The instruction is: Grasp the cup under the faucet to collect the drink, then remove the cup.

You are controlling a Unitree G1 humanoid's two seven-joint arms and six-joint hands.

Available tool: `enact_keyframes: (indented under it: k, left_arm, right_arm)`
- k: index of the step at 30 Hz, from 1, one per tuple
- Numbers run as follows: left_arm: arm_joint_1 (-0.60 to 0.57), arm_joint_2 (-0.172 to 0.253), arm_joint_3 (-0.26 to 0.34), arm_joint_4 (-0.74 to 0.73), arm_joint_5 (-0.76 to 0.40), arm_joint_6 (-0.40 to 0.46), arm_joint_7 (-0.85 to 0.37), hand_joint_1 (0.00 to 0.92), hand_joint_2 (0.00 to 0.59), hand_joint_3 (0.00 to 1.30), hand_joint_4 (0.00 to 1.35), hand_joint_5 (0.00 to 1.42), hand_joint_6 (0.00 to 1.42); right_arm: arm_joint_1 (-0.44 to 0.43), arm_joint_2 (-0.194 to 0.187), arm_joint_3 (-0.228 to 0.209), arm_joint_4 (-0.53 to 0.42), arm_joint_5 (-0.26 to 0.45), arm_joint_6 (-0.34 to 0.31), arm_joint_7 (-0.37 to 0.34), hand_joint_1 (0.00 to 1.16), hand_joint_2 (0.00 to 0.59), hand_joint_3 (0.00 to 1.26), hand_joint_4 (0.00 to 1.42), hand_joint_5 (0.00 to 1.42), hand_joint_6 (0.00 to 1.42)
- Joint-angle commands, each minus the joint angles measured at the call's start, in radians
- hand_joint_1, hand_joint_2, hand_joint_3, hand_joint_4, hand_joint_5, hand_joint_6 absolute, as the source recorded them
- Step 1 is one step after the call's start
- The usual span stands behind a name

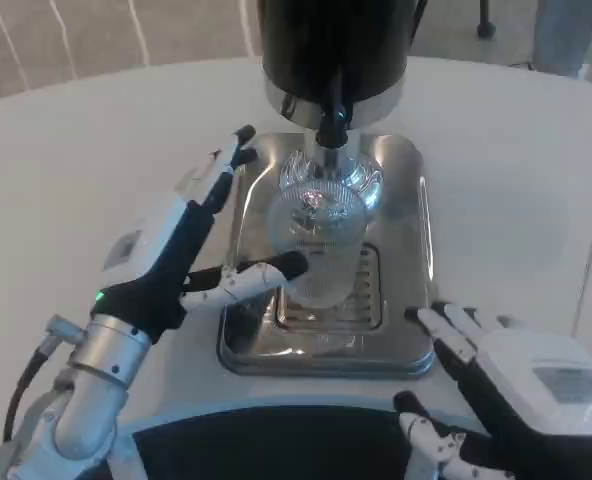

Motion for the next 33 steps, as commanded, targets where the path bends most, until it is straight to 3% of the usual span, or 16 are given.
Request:
enact_keyframes:
  k: [1, 15, 33]
  left_arm:
    - [0.037, 0.027, 0.024, -0.023, -0.013, -0.020, -0.002, 0.127, 0.052, 0.01, 0.00, 0.05, 0.06]
    - [0.121, 0.056, 0.070, -0.102, -0.047, -0.015, -0.042, 0.125, 0.059, 0.04, 0.03, 0.13, 0.10]
    - [0.188, 0.061, 0.104, -0.173, -0.050, 0.003, -0.072, 0.112, 0.068, 0.06, 0.04, 0.15, 0.12]
  right_arm:
    - [-0.004, -0.001, -0.005, -0.017, 0.015, 0.010, -0.006, 0.16, 0.504, 0.05, 0.00, 0.00, 0.00]
    - [-0.032, 0.006, 0.000, -0.020, 0.033, 0.023, -0.019, 0.17, 0.505, 0.05, 0.00, 0.00, 0.00]
    - [-0.081, 0.016, 0.001, -0.004, 0.050, 0.043, -0.052, 0.19, 0.509, 0.05, 0.00, 0.00, 0.00]
